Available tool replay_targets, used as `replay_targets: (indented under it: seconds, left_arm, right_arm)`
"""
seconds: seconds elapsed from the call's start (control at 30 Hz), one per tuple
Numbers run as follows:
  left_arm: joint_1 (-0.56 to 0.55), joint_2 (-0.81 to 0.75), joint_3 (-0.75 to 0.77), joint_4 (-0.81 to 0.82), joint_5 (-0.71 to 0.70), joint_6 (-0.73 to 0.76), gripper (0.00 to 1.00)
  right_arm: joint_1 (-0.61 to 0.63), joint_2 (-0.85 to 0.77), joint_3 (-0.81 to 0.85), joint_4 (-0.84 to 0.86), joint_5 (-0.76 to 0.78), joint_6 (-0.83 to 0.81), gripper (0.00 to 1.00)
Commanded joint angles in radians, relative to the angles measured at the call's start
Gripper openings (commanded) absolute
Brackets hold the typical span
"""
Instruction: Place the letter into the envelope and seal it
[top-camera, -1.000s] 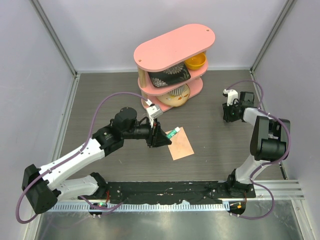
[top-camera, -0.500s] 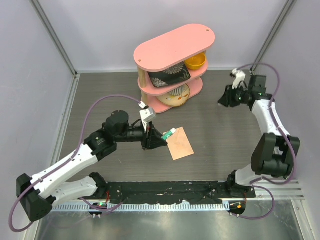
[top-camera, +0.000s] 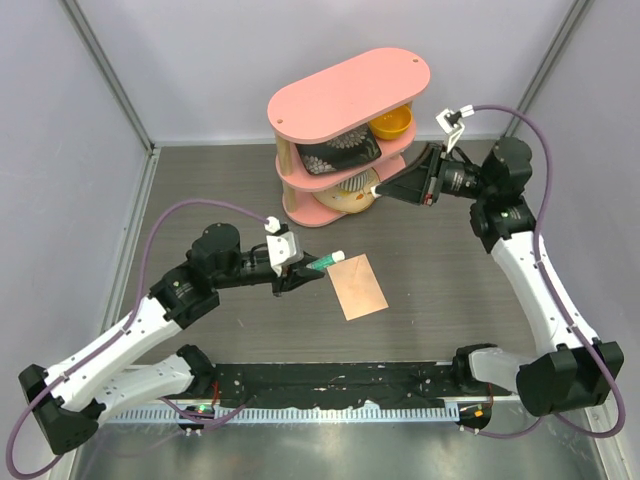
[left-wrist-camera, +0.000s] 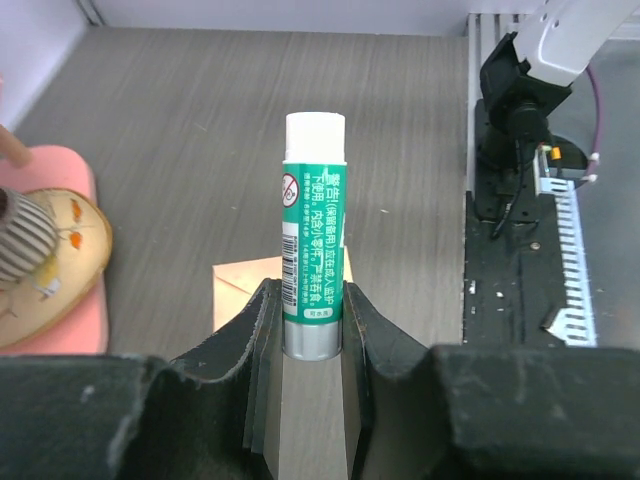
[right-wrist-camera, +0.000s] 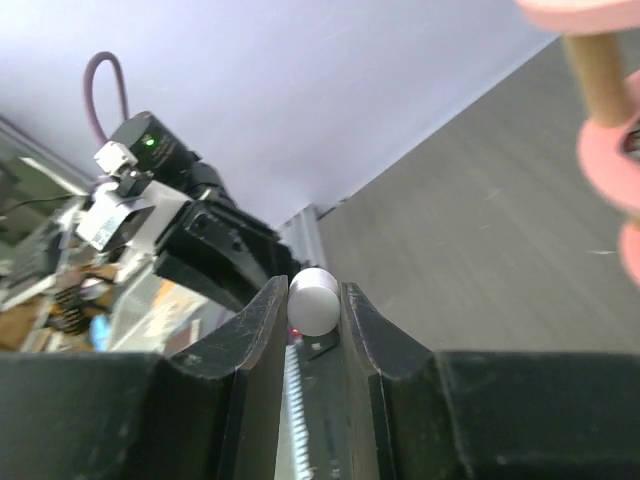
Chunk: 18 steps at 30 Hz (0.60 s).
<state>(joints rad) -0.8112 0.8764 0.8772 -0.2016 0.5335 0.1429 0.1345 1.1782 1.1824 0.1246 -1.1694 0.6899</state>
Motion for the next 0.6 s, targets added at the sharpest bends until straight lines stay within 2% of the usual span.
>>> replay_targets:
  seconds: [0.0,0.23,0.43,0.57]
  left_arm:
    - [0.003,-0.019,0.049,0.051,-0.012,0.127,0.0]
    - [0.003,-0.033,0.042,0.056,-0.006,0.185,0.0]
    - [0.003,-0.028,0.051,0.067,0.013,0.207,0.0]
    - [0.003,-0.019,0.063,0.064,0.034,0.213,0.0]
  right_arm:
    - [0.069,-0.006,-0.05,0.239,-0.067,0.284,0.01]
    - [0.14,-0.052,-0.116,0.204,-0.093,0.283,0.01]
    - [0.2,-0.074,-0.115,0.037,-0.101,0.152,0.01]
    - [0.214,-0.075,-0.115,-0.009,-0.096,0.106,0.01]
